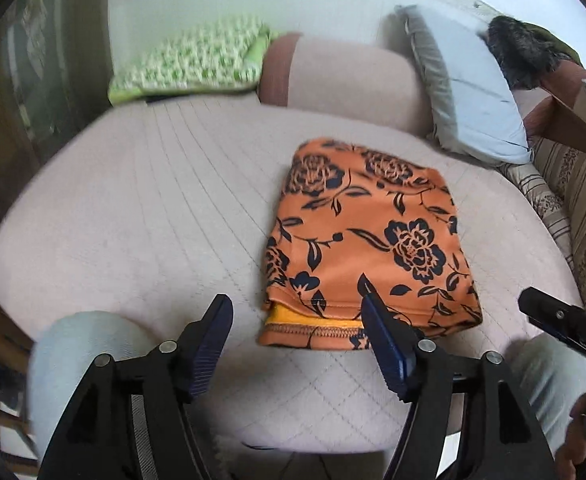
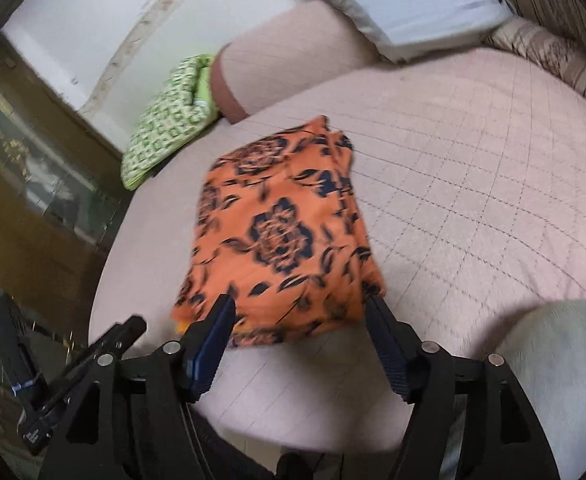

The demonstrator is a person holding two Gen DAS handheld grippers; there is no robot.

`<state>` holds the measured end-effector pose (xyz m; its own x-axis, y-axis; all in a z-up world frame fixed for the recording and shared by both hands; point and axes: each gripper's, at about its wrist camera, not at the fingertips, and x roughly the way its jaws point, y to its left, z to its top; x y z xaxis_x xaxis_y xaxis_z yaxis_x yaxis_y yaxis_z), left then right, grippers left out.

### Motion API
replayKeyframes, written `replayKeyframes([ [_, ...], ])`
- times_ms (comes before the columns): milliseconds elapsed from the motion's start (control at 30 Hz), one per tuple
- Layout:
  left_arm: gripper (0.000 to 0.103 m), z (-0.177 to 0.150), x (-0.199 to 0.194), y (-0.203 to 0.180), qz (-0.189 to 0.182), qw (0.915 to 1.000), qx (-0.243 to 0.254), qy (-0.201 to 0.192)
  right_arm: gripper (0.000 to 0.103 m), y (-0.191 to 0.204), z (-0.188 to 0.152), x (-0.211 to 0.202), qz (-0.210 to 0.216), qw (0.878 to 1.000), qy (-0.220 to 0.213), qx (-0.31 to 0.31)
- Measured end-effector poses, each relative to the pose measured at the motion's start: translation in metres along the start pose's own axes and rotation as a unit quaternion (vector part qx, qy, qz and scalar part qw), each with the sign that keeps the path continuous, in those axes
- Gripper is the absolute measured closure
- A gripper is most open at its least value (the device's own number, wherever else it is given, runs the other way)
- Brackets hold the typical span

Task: Fold small clothes

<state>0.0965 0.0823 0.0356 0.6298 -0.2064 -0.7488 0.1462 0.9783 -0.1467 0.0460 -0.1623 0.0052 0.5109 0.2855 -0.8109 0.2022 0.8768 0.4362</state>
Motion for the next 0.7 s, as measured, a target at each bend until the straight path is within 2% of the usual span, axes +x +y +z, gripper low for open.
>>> replayKeyframes([
  [67, 0.034, -0.002, -0.024, -0.003, 0.008, 0.9998, 0.014, -0.007, 0.028, 0.017, -0.003, -0.012, -0.011, 1.000, -0.007, -0.016],
  [200, 0.031, -0.009, -0.071, -0.004, 0.031, 0.9988, 0.030, -0.025, 0.027, 0.034, -0.012, -0.044, -0.034, 0.999, -0.024, -0.036],
  [333, 0.031, -0.017, -0.102, -0.004, 0.030, 0.9985, 0.033, -0.032, 0.027, 0.048, -0.018, -0.070, -0.056, 0.996, -0.036, -0.052],
  [433, 0.031, -0.021, -0.116, -0.004, 0.031, 0.9983, 0.038, -0.033, 0.027, 0.060, -0.022, -0.085, -0.057, 0.995, -0.042, -0.064],
  [533, 0.031, -0.024, -0.126, -0.004, 0.017, 0.9986, 0.040, -0.029, 0.026, 0.074, -0.026, -0.096, -0.075, 0.993, -0.050, -0.082],
  [700, 0.031, -0.021, -0.134, -0.001, 0.012, 0.9987, 0.044, -0.023, 0.025, 0.085, -0.030, -0.100, -0.083, 0.990, -0.052, -0.099],
])
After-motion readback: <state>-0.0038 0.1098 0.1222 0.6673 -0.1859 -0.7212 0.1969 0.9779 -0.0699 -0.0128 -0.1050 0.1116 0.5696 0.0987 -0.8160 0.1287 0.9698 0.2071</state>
